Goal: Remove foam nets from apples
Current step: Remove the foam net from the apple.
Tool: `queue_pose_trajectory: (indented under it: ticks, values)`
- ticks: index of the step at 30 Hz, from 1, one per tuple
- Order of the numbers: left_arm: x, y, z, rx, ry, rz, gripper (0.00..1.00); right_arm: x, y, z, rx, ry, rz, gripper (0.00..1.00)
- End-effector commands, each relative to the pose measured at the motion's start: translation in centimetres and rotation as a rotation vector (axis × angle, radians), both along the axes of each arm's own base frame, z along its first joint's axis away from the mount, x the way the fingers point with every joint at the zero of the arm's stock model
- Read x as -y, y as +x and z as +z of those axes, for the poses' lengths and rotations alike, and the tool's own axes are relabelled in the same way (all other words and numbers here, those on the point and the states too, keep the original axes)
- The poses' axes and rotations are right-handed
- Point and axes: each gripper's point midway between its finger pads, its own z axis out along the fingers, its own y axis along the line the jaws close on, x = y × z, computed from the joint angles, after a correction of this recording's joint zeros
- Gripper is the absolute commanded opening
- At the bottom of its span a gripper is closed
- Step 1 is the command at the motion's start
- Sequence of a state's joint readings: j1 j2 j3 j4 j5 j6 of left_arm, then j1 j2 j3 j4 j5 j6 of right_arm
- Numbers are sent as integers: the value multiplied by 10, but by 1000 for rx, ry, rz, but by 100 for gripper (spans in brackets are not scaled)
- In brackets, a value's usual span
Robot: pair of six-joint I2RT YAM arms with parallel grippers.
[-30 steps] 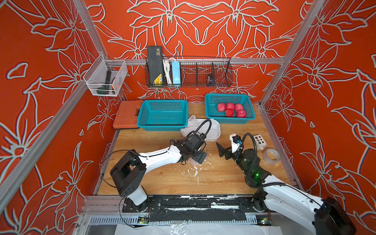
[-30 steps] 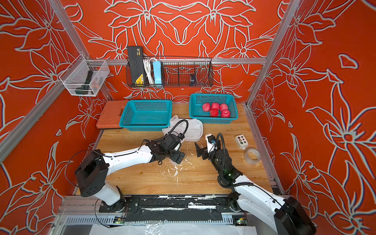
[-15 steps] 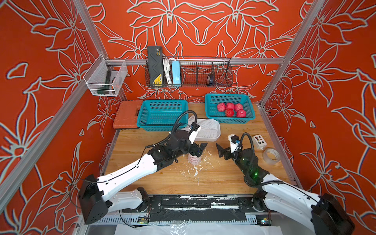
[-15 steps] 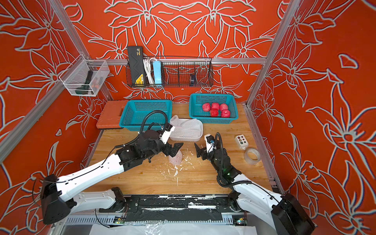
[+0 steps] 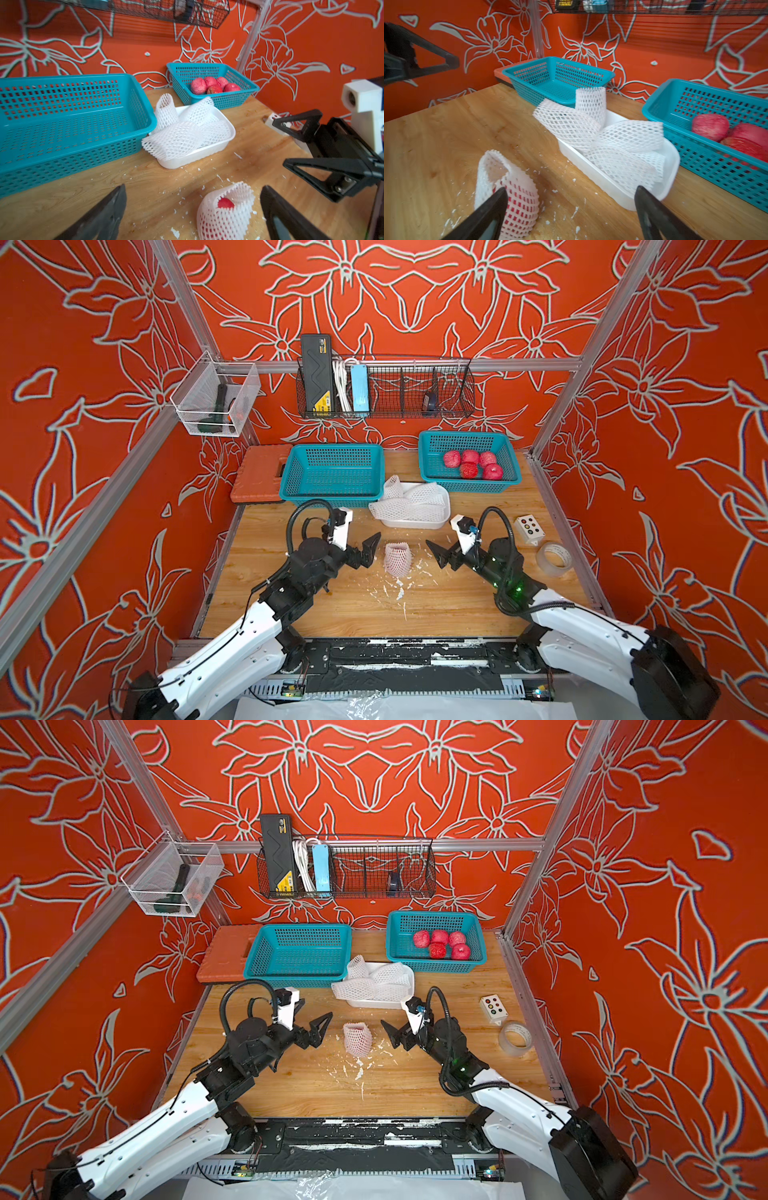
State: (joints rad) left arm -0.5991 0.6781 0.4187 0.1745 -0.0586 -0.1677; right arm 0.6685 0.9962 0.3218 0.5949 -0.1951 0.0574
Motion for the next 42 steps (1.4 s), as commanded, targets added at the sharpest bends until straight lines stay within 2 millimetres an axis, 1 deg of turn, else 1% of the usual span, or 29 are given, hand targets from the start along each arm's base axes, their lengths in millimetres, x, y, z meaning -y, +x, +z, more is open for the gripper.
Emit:
queue_pose_trajectory:
  ticks: [1, 5, 8, 11, 14, 18, 20, 23, 24, 26, 27, 32, 37, 39, 41, 42]
  values:
    - [-11, -5, 0, 40, -129, 36, 98, -29, -14, 0, -17, -27, 159, 95]
    - [-21, -12, -24, 29, -153, 66, 98, -48, -19, -5, -26, -52, 226, 96]
    - [-28, -12, -40, -1, -129, 102, 97, -59, -18, -16, -52, -104, 251, 97]
    - [-25, -13, -53, -23, -129, 90, 97, -69, -17, -22, -61, -121, 264, 98]
    - [-19, -14, -65, -55, -145, 61, 96, -82, -18, -27, -82, -129, 292, 98]
    - [-13, -12, -72, -83, -120, 37, 95, -96, -15, -39, -98, -161, 294, 98]
    - [-12, -12, -69, -73, -105, 31, 95, -102, -15, -44, -114, -160, 307, 98]
    - [-13, -12, -66, -58, -103, 30, 95, -110, -13, -57, -148, -184, 316, 98]
    - [-13, -13, -66, -55, -105, 31, 95, -112, -11, -61, -162, -189, 316, 96]
    - [-14, -14, -66, -49, -105, 31, 95, -116, -10, -63, -174, -192, 325, 88]
    - [-14, -14, -66, -49, -103, 33, 95, -117, -10, -64, -181, -188, 325, 83]
    - [-15, -13, -66, -48, -95, 38, 95, -123, -14, -53, -183, -165, 365, 49]
    - [-15, -13, -66, -46, -91, 36, 95, -121, -22, -36, -152, -144, 392, 29]
    - [-15, -11, -66, -43, -91, 41, 95, -117, -21, -32, -130, -144, 378, 14]
    - [-15, -11, -66, -42, -89, 43, 95, -113, -20, -30, -110, -147, 359, 9]
    - [-14, -10, -65, -39, -87, 42, 95, -112, -20, -30, -105, -152, 356, 4]
